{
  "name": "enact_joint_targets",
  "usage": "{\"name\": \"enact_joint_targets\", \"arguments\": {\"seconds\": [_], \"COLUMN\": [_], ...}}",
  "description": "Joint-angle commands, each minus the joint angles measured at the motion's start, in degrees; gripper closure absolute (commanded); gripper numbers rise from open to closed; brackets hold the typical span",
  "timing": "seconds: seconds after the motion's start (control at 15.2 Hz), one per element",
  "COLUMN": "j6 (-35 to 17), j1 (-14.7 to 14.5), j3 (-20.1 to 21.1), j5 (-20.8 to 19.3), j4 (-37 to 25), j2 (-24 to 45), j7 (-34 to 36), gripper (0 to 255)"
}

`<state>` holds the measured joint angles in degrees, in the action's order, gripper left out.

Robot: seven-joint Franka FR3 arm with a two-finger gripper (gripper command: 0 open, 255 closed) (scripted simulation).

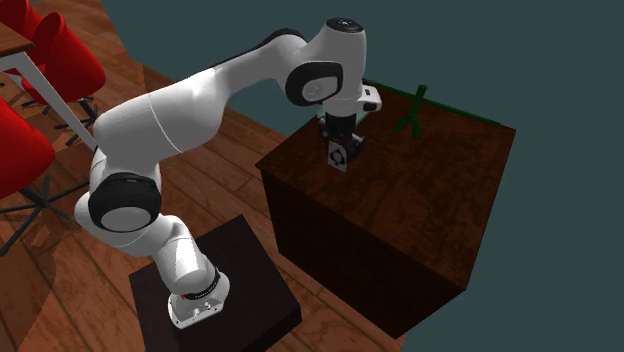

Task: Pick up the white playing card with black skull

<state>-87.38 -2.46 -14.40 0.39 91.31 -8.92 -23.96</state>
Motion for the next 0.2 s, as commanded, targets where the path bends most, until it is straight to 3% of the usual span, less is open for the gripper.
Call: {"name": "enact_joint_targets", "arguments": {"seconds": [0.0, 0.13], "j6": [1.91, 2.03], "j1": [0.01, 0.01], "j3": [-0.12, -0.12], "j5": [0.25, 0.27], "j4": [-2.94, -3.12], "j2": [1.09, 1.14], "j7": [-0.1, -0.11], "gripper": [255, 255]}}
